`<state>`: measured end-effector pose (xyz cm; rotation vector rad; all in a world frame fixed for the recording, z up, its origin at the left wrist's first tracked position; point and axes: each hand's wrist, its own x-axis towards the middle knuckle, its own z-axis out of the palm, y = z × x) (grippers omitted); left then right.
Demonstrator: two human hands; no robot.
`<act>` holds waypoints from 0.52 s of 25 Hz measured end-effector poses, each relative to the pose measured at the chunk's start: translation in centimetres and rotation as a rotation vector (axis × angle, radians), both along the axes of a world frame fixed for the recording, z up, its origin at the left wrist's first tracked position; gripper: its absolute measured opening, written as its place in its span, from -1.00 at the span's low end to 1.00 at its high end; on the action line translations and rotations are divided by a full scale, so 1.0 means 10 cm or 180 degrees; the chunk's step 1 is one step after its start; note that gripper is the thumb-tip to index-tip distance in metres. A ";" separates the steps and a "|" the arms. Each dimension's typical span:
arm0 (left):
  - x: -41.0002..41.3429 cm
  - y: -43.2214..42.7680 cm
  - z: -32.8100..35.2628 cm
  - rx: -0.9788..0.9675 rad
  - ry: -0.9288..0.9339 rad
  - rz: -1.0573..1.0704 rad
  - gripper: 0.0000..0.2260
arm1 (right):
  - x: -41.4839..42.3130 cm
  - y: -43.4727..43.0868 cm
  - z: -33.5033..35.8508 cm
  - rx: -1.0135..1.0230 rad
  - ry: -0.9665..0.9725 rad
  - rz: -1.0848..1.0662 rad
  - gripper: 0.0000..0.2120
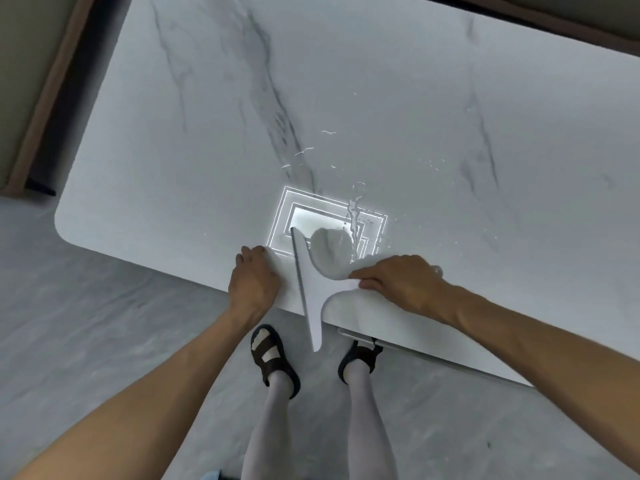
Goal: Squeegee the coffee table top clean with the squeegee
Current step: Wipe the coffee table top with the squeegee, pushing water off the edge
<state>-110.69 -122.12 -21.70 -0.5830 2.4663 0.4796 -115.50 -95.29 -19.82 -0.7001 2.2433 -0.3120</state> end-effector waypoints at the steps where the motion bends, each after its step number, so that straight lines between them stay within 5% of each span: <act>1: -0.01 0.03 -0.01 -0.0078 -0.0121 -0.0095 -0.58 | -0.08 0.20 0.01 0.0062 0.0070 -0.0061 -0.69; 7: -0.14 0.13 0.02 -0.0093 -0.0304 0.0034 -0.57 | -0.60 1.28 0.37 0.0670 0.0609 -0.0444 -0.71; 13: -0.09 -0.08 0.07 0.0022 -0.0038 0.0595 -0.59 | -0.50 0.46 0.35 -0.0069 0.0316 0.0152 -0.69</act>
